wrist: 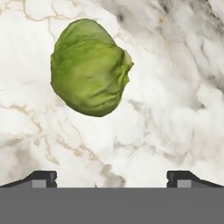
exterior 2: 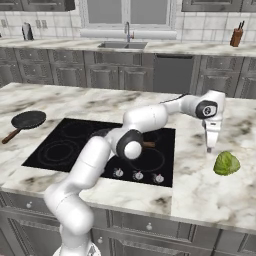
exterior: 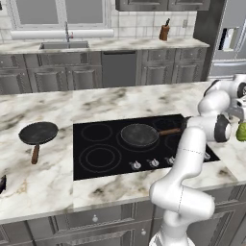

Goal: Place both pans onto different burners. Then place the lettuce and the fish on different pans.

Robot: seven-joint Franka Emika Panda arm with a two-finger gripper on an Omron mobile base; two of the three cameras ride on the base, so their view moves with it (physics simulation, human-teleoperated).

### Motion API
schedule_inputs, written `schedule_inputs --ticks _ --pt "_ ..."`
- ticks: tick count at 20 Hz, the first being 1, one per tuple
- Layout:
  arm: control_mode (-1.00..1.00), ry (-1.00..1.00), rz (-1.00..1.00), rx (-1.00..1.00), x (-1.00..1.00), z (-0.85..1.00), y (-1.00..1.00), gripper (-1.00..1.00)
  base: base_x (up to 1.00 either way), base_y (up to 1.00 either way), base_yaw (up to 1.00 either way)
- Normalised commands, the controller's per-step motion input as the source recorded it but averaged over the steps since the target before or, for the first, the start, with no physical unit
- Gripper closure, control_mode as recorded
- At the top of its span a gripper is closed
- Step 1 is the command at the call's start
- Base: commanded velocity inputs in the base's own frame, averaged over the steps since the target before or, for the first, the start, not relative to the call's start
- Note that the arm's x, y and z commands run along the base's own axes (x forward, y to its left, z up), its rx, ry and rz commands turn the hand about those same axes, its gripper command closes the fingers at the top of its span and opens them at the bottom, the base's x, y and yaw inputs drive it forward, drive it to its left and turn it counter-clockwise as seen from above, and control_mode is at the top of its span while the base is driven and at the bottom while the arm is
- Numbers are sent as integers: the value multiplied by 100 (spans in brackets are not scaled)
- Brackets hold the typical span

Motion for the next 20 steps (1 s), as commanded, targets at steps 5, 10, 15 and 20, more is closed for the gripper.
schedule_inputs --ticks 5,10,15,20 --pt "-100 -3 -5 0 0 -16 -10 -100 0 0 0" --pt "-100 -1 -4 0 0 -3 -17 -100 0 0 0" --pt "-100 0 0 0 0 -4 -29 -100 0 0 0" --pt "-100 0 0 0 4 -8 -19 -100 0 0 0"
